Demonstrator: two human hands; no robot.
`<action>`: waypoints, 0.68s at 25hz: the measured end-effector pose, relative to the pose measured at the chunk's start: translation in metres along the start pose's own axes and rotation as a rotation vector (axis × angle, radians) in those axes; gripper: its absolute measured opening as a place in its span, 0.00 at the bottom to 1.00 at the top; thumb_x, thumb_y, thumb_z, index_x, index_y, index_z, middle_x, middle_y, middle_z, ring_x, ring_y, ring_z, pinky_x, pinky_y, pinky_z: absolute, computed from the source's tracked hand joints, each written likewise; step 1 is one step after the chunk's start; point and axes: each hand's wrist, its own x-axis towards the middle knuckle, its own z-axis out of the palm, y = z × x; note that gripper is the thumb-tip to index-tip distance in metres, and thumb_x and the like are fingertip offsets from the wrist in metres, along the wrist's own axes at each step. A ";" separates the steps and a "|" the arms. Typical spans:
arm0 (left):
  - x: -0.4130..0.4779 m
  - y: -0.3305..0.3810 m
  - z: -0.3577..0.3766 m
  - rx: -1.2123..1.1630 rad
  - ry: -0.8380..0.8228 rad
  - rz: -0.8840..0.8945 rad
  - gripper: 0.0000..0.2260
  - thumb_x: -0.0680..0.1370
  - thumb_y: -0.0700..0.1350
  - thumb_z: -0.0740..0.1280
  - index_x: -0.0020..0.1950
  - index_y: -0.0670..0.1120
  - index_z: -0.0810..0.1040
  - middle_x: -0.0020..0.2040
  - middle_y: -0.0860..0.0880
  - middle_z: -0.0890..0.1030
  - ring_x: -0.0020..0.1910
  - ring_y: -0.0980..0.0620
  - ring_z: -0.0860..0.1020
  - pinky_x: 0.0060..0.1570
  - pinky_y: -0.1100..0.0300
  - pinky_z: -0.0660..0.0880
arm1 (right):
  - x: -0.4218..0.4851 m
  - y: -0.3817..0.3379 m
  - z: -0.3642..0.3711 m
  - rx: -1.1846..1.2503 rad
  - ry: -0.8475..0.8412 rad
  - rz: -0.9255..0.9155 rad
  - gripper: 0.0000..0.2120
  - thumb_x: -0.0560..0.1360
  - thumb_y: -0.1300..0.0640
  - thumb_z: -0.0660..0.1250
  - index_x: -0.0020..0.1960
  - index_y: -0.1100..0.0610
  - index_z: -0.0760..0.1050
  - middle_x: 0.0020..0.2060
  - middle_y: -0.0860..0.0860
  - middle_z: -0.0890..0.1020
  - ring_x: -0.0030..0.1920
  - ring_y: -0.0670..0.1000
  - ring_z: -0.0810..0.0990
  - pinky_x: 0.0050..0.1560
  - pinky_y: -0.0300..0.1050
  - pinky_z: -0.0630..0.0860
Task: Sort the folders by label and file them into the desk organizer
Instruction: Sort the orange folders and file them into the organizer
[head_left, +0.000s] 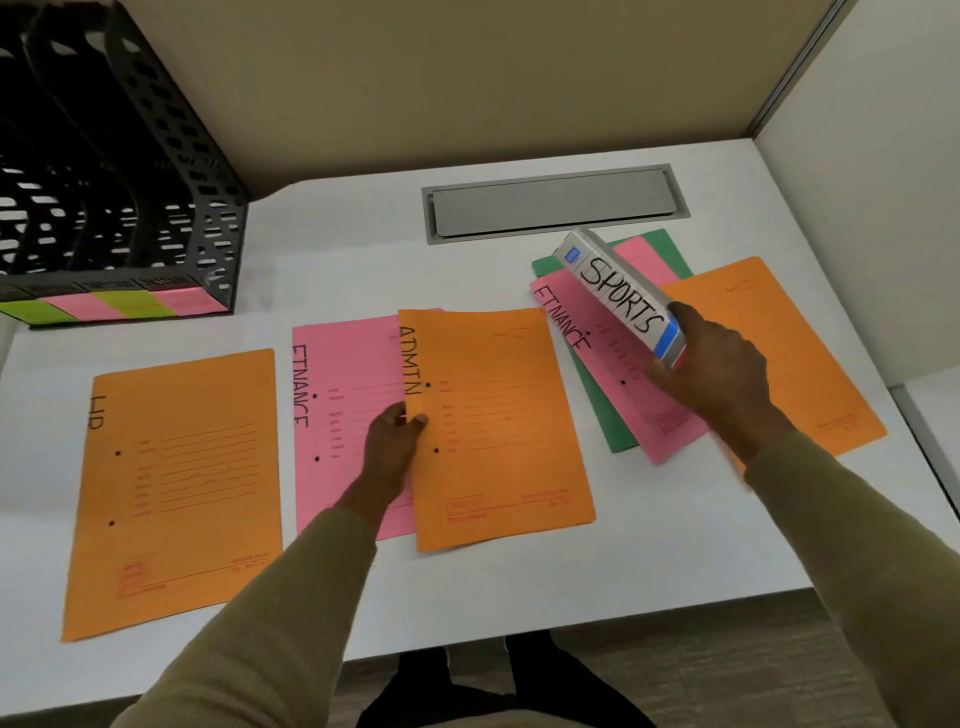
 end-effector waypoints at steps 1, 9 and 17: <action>-0.001 -0.003 0.009 0.034 -0.046 0.013 0.11 0.79 0.40 0.67 0.61 0.46 0.80 0.55 0.44 0.84 0.53 0.43 0.82 0.55 0.45 0.80 | 0.001 0.000 -0.003 0.006 -0.004 0.003 0.29 0.72 0.47 0.70 0.71 0.54 0.68 0.50 0.58 0.84 0.45 0.62 0.82 0.39 0.47 0.72; -0.003 0.012 0.047 0.826 -0.100 0.213 0.37 0.73 0.64 0.69 0.74 0.45 0.63 0.66 0.41 0.70 0.66 0.38 0.70 0.62 0.44 0.73 | -0.013 -0.032 0.000 0.016 0.026 -0.017 0.30 0.73 0.46 0.68 0.71 0.54 0.66 0.51 0.58 0.82 0.44 0.63 0.82 0.38 0.48 0.76; -0.046 0.090 0.100 -0.446 -0.204 0.045 0.21 0.70 0.55 0.76 0.56 0.46 0.75 0.46 0.47 0.82 0.45 0.48 0.82 0.41 0.55 0.80 | -0.059 -0.132 0.028 -0.049 -0.039 -0.215 0.33 0.71 0.47 0.69 0.73 0.56 0.66 0.50 0.59 0.80 0.41 0.61 0.81 0.39 0.49 0.73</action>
